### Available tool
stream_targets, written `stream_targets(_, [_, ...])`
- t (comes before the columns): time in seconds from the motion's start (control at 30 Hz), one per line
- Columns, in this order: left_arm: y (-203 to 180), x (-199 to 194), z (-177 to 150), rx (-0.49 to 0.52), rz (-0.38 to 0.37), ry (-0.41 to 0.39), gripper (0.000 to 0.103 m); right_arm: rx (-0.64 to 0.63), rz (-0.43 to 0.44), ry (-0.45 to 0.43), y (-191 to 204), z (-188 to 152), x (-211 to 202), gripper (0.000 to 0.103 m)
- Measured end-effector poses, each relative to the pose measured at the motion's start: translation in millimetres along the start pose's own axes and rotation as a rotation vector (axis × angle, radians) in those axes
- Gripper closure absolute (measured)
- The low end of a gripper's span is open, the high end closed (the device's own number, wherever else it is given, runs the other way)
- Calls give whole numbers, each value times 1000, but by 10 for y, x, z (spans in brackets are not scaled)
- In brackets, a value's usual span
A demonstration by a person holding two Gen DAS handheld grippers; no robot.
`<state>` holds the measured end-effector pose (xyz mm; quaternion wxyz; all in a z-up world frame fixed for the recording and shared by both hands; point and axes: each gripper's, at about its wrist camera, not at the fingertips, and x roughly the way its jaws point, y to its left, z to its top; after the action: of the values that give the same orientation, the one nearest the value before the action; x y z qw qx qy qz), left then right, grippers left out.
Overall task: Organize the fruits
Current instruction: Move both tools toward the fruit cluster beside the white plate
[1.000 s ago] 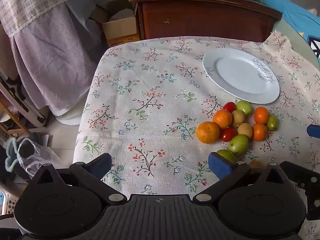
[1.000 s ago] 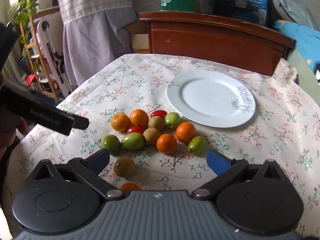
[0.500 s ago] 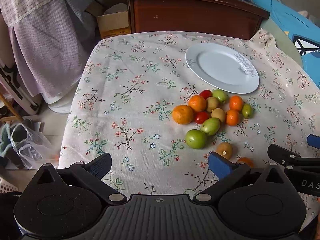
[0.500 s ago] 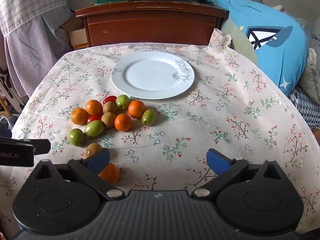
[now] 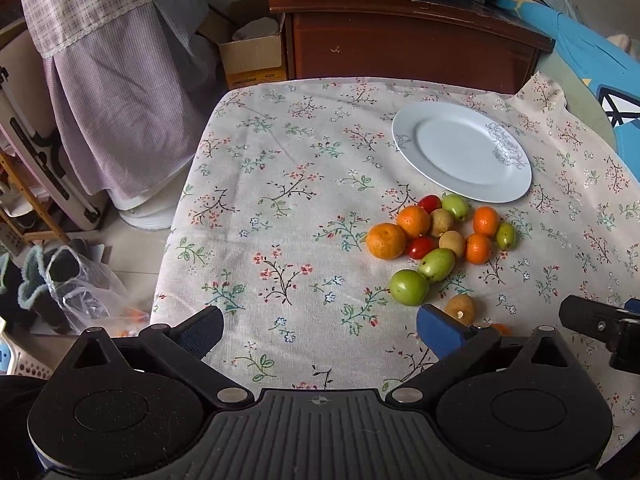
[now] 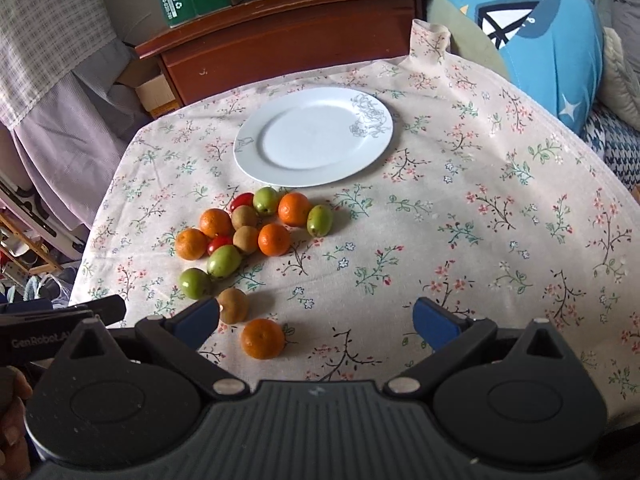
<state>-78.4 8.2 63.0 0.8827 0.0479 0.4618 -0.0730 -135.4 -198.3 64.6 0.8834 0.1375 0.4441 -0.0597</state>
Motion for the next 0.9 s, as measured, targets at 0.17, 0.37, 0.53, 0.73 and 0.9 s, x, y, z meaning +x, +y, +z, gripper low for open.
stream_targets(0.17, [-36,-76,15,21,-3,-5,0,4,48,-29,117,148,-226,1])
stream_targets(0.37, [10,-148,42,5,-18,-19,0,40,107,-14,151,278,-335,1])
stream_targets(0.53, [-12,-141,12,4,-30,-30,0,-11,26,-49,72,179,-200,1])
stream_targets(0.73, [-62,-5,-23,32,-12,-7,0,-51,-31,-10,15,-5,62,1])
stream_targets(0.9, [-102,136,-36,33,-8,24,0,-56,-93,-10,-9,-41,142,1])
